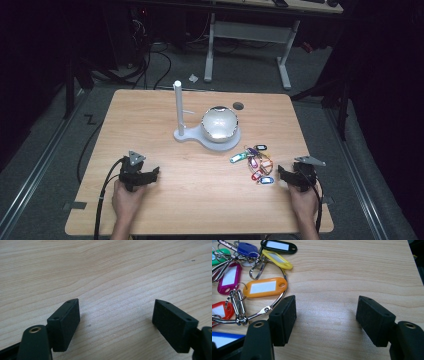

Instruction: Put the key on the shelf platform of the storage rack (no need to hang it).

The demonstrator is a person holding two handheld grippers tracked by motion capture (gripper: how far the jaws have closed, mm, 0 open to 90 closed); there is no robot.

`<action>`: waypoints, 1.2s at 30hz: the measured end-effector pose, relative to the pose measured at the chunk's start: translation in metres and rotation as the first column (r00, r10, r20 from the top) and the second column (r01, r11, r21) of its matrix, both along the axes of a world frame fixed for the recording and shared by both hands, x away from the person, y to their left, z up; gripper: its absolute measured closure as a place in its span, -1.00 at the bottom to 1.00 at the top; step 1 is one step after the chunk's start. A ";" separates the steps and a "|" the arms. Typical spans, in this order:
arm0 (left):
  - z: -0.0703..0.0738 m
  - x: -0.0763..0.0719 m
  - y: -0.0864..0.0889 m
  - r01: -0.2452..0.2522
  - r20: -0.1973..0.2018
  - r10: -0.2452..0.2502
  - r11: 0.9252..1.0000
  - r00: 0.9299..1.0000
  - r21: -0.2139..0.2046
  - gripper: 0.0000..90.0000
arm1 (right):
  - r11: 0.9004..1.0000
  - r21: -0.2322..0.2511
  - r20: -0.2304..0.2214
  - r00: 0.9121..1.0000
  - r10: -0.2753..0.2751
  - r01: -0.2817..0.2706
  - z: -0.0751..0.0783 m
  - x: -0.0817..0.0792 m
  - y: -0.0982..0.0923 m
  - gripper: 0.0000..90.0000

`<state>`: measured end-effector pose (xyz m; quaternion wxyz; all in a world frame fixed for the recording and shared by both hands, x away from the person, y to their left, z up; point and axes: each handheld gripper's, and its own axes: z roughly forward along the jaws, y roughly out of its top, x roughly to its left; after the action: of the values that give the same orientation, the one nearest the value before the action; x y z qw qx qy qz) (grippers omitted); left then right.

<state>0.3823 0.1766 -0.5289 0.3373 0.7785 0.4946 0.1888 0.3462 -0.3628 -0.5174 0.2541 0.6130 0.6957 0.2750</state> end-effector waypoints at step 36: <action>0.000 -0.002 0.001 -0.004 0.000 0.004 1.000 1.000 -0.001 -0.50 | 0.999 0.013 -0.010 0.999 0.045 -0.045 0.005 -0.004 -0.001 0.02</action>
<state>0.3808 0.1776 -0.5288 0.3374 0.7774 0.4960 0.1891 0.3419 -0.3638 -0.5123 0.2405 0.6003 0.7087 0.2821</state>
